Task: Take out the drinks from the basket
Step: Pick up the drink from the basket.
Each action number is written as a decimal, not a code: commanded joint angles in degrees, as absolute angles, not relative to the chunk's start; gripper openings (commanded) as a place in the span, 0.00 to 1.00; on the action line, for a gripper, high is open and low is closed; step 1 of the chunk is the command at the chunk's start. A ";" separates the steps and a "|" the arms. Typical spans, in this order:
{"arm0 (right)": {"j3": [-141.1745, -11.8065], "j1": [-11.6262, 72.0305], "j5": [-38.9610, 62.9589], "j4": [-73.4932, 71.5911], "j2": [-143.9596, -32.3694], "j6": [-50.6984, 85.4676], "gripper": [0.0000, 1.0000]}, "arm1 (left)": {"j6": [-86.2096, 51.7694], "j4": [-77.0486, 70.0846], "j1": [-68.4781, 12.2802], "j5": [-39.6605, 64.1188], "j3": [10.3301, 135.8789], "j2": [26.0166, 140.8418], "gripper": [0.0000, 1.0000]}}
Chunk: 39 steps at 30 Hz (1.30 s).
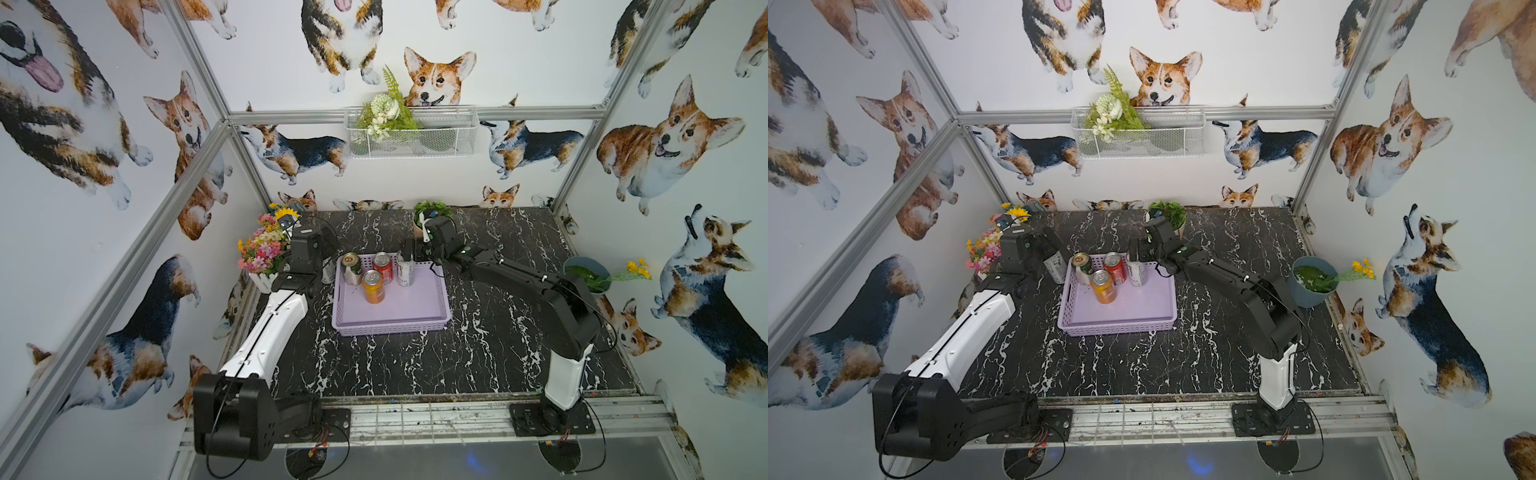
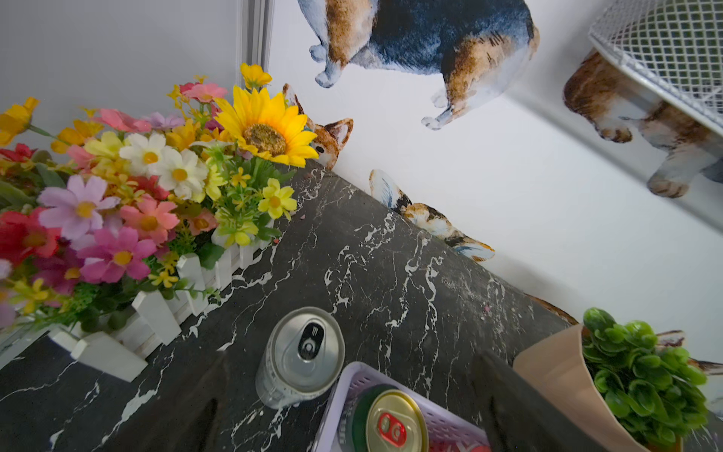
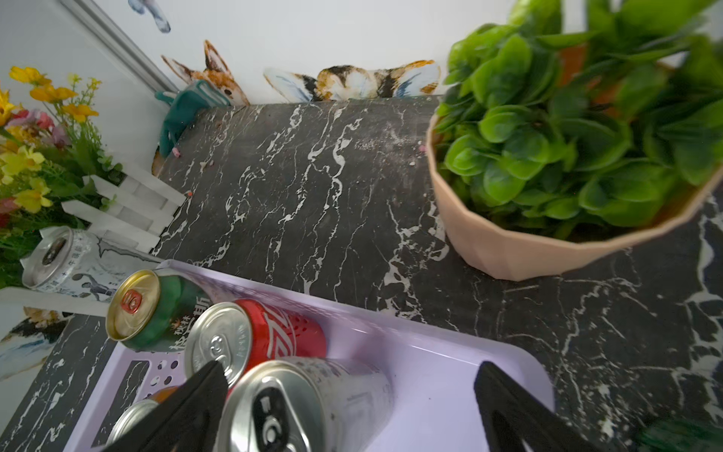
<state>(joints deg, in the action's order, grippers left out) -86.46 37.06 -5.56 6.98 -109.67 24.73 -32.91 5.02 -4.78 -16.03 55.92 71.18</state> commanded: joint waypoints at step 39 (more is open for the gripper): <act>-84.72 39.90 -7.28 -1.37 -105.94 16.54 0.00 | -29.80 10.04 -4.75 -6.21 53.68 67.54 1.00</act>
